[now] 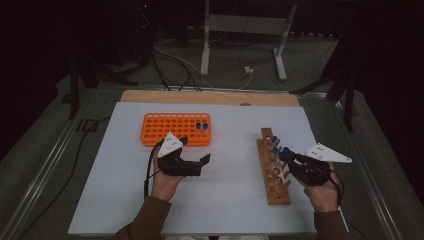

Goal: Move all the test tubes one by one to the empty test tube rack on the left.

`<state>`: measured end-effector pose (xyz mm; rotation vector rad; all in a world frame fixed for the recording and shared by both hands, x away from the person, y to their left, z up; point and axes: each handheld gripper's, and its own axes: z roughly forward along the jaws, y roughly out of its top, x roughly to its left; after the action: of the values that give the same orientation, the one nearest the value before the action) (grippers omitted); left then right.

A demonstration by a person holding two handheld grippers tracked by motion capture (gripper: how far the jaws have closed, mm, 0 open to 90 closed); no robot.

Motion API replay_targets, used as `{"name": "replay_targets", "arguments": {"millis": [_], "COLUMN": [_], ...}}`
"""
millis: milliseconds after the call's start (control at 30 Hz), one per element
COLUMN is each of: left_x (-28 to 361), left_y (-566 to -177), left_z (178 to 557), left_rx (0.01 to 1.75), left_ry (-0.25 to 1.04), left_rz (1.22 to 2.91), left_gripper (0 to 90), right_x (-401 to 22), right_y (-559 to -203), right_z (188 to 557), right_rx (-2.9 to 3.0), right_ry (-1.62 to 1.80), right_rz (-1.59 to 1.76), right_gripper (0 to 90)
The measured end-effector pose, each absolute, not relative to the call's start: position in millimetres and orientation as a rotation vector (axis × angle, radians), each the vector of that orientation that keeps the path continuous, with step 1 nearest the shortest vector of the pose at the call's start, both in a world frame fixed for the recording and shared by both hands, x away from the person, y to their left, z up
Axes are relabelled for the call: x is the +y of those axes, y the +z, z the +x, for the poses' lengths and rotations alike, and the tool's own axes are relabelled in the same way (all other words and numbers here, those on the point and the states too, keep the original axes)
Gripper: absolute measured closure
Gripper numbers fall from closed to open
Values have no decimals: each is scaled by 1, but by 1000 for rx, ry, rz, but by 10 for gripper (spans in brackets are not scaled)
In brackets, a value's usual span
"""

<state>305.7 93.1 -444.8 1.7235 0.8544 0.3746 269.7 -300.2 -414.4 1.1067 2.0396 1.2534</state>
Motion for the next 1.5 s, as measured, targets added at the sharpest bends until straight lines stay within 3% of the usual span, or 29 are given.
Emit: {"name": "replay_targets", "arguments": {"millis": [700,1200,1500], "left_x": [47,3,-21], "left_y": [-434,-443,-446], "left_z": [301,301,296], "left_rx": [746,663,602], "left_ry": [364,322,333], "left_rz": [1788,1847,1880], "left_gripper": [11,82,172], "right_x": [-279,-259,-254], "right_y": [-395,-403,-406], "right_z": [262,265,266], "right_rx": [2063,2132,2152], "right_ry": [1357,1356,1365], "right_rz": [1049,1048,1064], "right_gripper": [767,766,766]}}
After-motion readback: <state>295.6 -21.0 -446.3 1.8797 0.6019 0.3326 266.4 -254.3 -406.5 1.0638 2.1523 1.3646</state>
